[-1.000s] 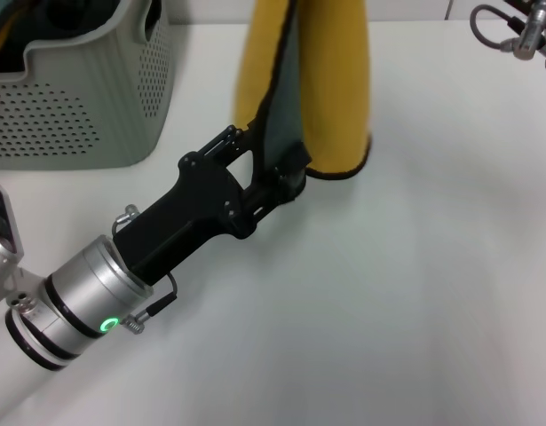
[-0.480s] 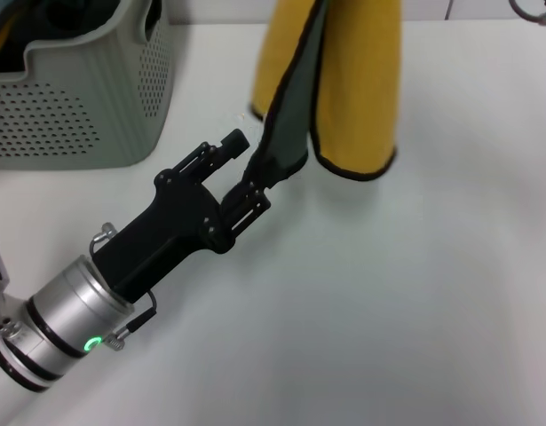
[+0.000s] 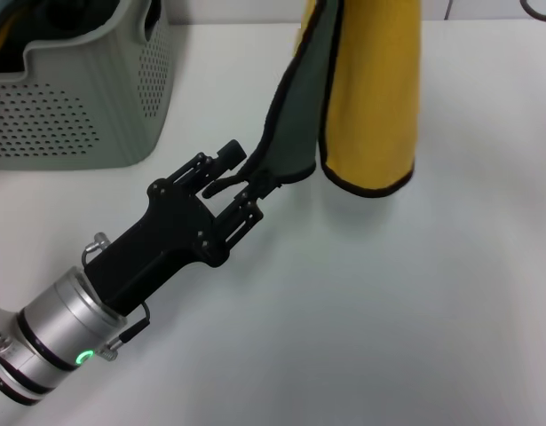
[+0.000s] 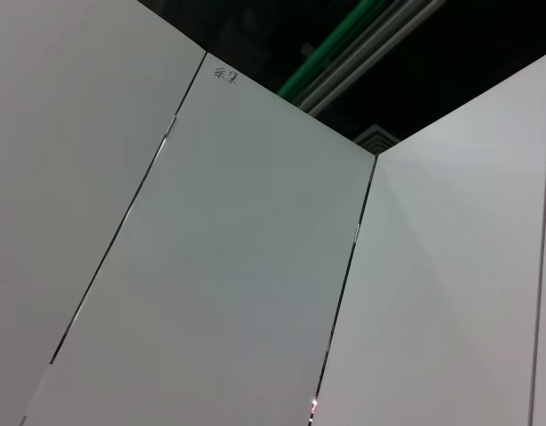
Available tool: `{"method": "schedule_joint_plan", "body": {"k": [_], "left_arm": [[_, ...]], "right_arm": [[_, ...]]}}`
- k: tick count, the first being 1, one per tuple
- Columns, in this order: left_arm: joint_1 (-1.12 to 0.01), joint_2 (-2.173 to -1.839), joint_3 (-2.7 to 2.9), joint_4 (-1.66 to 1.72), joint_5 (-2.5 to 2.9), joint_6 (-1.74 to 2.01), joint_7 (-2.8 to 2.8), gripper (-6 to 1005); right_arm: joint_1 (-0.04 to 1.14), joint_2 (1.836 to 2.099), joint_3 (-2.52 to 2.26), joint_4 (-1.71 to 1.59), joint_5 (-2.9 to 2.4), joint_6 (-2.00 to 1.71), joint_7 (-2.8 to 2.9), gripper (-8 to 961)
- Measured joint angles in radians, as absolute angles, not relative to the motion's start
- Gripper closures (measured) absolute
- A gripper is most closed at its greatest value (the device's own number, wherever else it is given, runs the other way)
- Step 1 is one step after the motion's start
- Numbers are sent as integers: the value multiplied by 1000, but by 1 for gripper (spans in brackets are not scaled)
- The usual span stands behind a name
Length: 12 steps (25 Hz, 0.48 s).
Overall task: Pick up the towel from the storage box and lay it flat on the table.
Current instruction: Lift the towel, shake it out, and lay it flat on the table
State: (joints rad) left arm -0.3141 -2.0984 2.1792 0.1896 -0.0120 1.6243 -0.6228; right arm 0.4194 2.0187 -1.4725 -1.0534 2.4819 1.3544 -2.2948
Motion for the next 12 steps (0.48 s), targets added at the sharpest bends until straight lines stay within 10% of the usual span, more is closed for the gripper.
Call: {"method": "schedule_joint_plan", "body": {"k": [12], "left_arm": [[-293, -2098, 2174, 189, -11, 1633, -623, 711]], "right_arm": [[414, 2022, -1458, -1049, 2486, 1348, -2277, 947]]}}
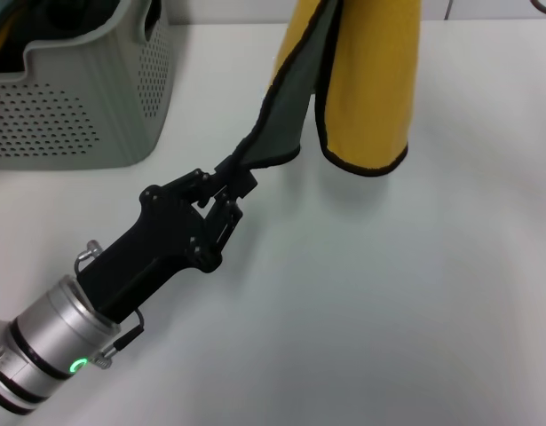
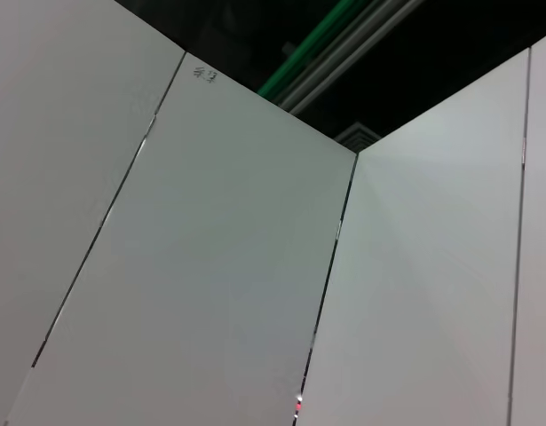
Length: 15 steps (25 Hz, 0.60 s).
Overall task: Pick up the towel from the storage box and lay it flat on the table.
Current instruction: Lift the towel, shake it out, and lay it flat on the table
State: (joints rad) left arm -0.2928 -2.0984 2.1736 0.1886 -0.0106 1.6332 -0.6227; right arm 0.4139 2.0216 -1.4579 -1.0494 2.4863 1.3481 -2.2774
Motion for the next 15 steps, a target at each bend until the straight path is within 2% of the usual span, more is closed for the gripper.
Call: {"method": "schedule_joint_plan", "body": {"k": [3, 8, 15], "left_arm": [[-287, -2098, 2174, 188, -11, 1651, -623, 818], [-278, -2098, 2173, 186, -17, 1698, -604, 916], [-279, -2095, 2172, 173, -18, 1755, -601, 982]], "right_arm": [[413, 2022, -1458, -1049, 2484, 1346, -2266, 947], [405, 2022, -1462, -1043, 2483, 1345, -2258, 946], [399, 2021, -1476, -1014, 2480, 1345, -2250, 947]]}}
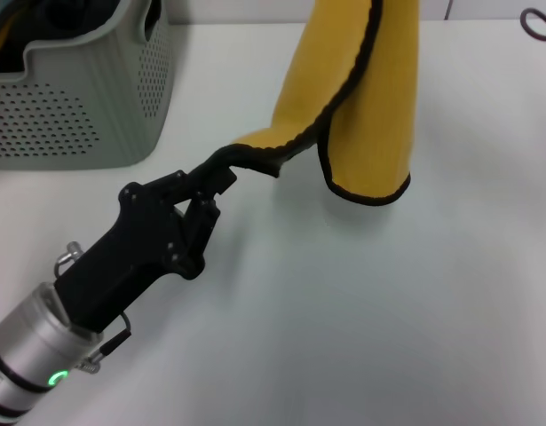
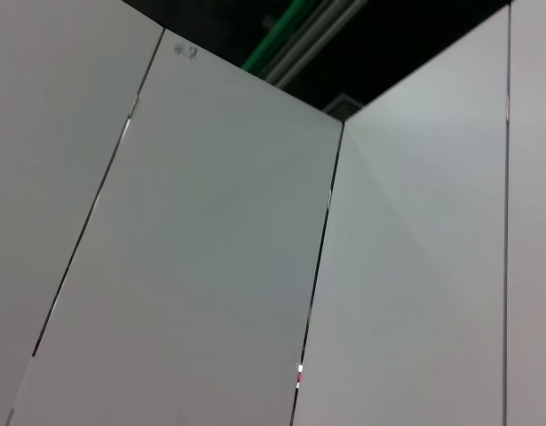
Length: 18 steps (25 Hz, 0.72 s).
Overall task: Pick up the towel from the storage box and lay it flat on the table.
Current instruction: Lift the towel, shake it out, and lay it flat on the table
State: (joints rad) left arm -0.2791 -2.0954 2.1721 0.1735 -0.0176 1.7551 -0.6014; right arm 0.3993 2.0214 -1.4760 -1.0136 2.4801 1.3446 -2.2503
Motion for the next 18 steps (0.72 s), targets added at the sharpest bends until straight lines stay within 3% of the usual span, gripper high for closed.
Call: {"method": "schedule_joint_plan", "body": {"k": [3, 5, 11, 18], "left_arm": [[-282, -2087, 2172, 160, -17, 1841, -625, 984], [-289, -2064, 2174, 147, -12, 1912, -670, 986], [-319, -1959, 2181, 183, 77, 2032, -838, 996], [-222, -1856, 2173, 482, 323, 2039, -811, 992]], "right_arm": [[392, 2019, -1476, -1016, 2429, 1319, -2168, 947], [390, 2011, -1466, -1037, 2345, 1271, -2053, 946], [353, 1999, -1432, -1211, 2018, 1248, -1698, 946], [141, 2007, -1427, -1570, 1876, 1465, -1495, 946]]}}
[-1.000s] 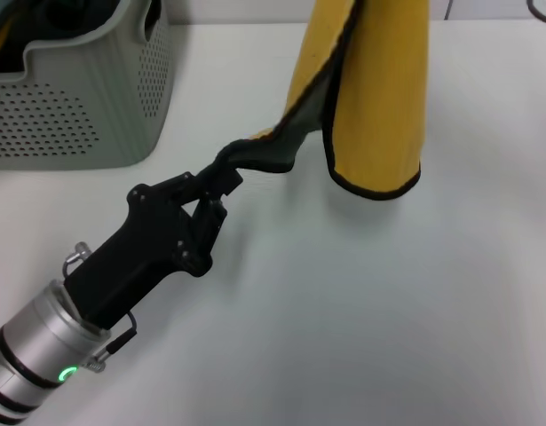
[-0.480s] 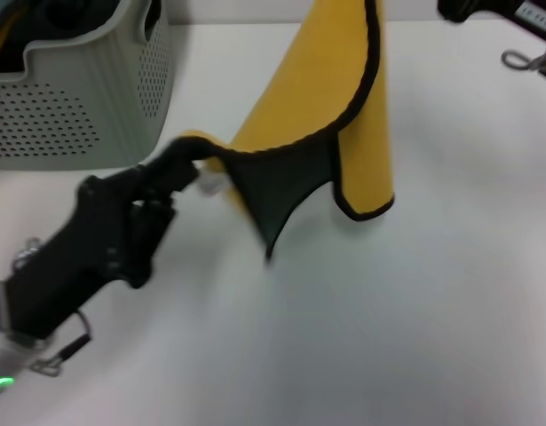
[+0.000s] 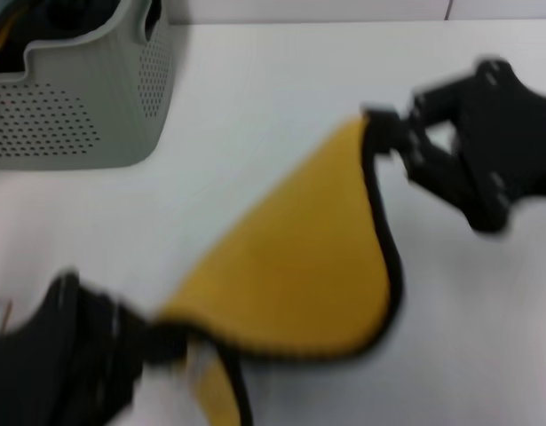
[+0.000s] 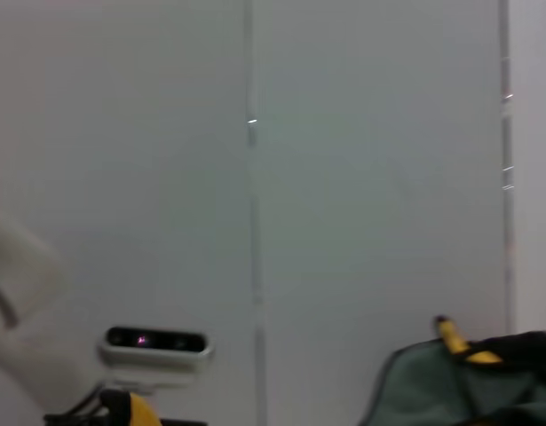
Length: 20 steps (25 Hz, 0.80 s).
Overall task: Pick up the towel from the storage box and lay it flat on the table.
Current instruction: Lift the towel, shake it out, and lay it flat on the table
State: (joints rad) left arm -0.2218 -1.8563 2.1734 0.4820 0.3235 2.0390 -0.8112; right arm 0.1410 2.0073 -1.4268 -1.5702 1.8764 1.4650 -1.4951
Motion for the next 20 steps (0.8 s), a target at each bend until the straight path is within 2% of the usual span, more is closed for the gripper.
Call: {"method": "schedule_joint_plan", "body": {"k": [3, 6, 8, 10, 13, 16, 20], "left_arm": [[-155, -1844, 2172, 592, 430, 2039, -739, 989], [-128, -1851, 2171, 572, 454, 2038, -740, 986], [-134, -1874, 2160, 486, 453, 2035, -748, 984], [-185, -1927, 2095, 325, 441, 2025, -756, 982], [-354, -2013, 1943, -21, 434, 1940, -770, 979], [-468, -2048, 1921, -179, 442, 1788, -777, 976], [-541, -2073, 1919, -153, 441, 1569, -776, 972]], "right_arm": [[47, 2005, -1414, -1644, 1874, 1559, -1470, 947], [-5, 2004, -1392, -1631, 1874, 1643, -1465, 947], [-19, 2004, -1371, -1572, 1871, 1659, -1465, 947], [-12, 2005, -1350, -1465, 1863, 1626, -1474, 947], [83, 2006, -1335, -1189, 1836, 1531, -1523, 947], [249, 2006, -1330, -852, 1822, 1454, -1609, 946], [439, 2010, -1326, -518, 1823, 1355, -1735, 946]]}}
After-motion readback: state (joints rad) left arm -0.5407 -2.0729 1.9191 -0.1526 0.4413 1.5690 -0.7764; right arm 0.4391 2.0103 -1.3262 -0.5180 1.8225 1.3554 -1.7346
